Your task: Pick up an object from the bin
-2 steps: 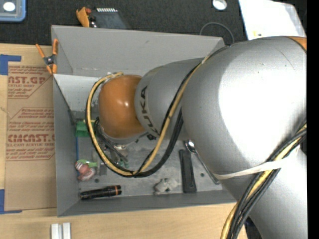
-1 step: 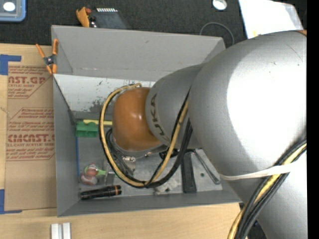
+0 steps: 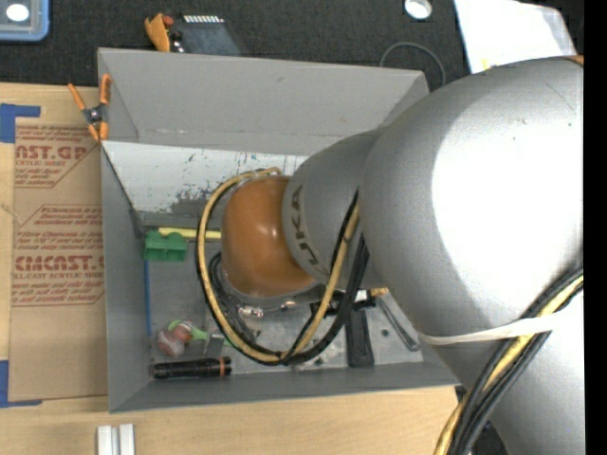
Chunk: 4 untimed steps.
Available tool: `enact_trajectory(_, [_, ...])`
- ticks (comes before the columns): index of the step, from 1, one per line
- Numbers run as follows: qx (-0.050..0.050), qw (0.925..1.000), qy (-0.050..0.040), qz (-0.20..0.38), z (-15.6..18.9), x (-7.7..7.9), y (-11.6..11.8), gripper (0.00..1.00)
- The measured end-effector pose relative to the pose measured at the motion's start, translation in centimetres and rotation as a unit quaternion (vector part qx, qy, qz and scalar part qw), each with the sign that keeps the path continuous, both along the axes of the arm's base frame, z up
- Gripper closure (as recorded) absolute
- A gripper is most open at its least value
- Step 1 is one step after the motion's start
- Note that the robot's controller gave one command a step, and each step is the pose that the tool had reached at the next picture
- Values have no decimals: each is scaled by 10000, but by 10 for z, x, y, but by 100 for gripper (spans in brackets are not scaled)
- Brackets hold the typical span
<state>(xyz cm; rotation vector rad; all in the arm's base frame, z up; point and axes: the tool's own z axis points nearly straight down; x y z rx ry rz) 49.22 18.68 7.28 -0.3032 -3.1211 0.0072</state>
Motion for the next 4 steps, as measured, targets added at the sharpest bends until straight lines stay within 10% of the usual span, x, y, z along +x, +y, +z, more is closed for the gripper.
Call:
enact_trajectory(1, [12,9913,-28,1319,-2,12,28,0])
enact_trajectory(2, [13,9911,-24,1330,-1,67,35,0])
enact_trajectory(3, [-6,9883,-24,1525,-1,54,43,0])
enact_trajectory(4, [14,9767,-34,2145,8,26,-40,100])
